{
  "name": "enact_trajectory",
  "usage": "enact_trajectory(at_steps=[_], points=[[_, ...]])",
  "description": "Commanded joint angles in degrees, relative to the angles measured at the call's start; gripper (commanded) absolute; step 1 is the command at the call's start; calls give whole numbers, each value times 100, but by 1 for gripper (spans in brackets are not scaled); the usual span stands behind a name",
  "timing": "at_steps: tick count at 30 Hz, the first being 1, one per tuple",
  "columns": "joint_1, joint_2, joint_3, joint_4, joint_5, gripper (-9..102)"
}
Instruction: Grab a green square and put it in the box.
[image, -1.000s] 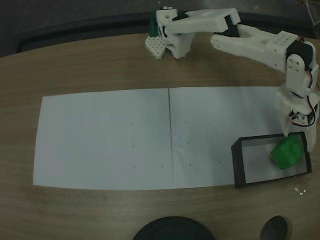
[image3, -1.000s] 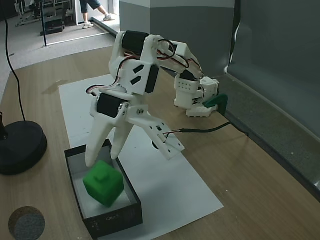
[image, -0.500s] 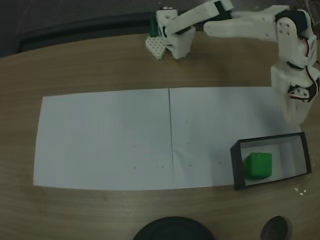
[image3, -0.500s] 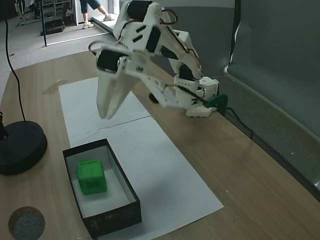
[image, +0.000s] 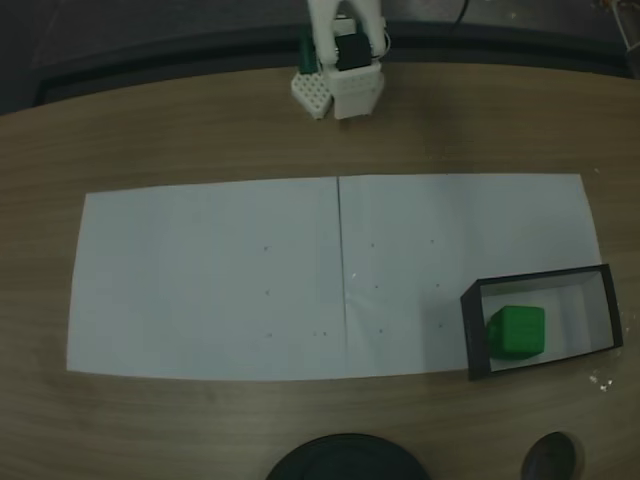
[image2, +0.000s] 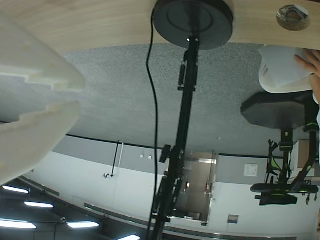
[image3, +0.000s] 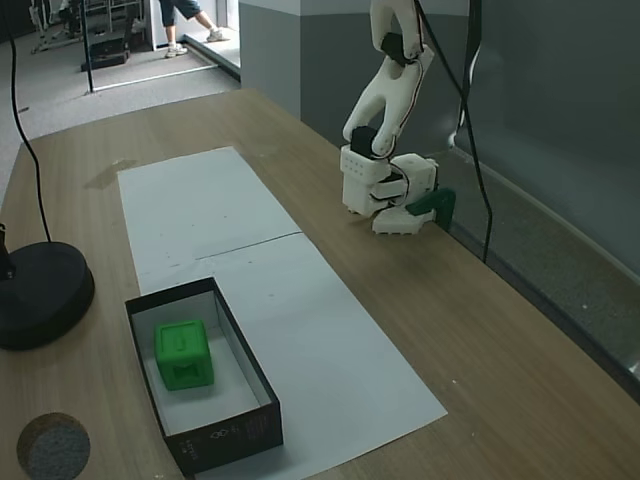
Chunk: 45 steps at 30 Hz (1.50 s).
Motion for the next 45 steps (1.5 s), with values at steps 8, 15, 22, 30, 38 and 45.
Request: enact_trajectory(at_steps=[8, 15, 22, 30, 38, 45], points=[[510, 3867, 4359, -510, -378, 0], [1020, 5186, 5792, -923, -650, 0], [1037, 6100, 7453, -1723, -633, 0], [1028, 6319, 8859, -2276, -149, 0], [967, 6337, 10608, -3366, 176, 0], [976, 6337, 12252, -3885, 176, 0]])
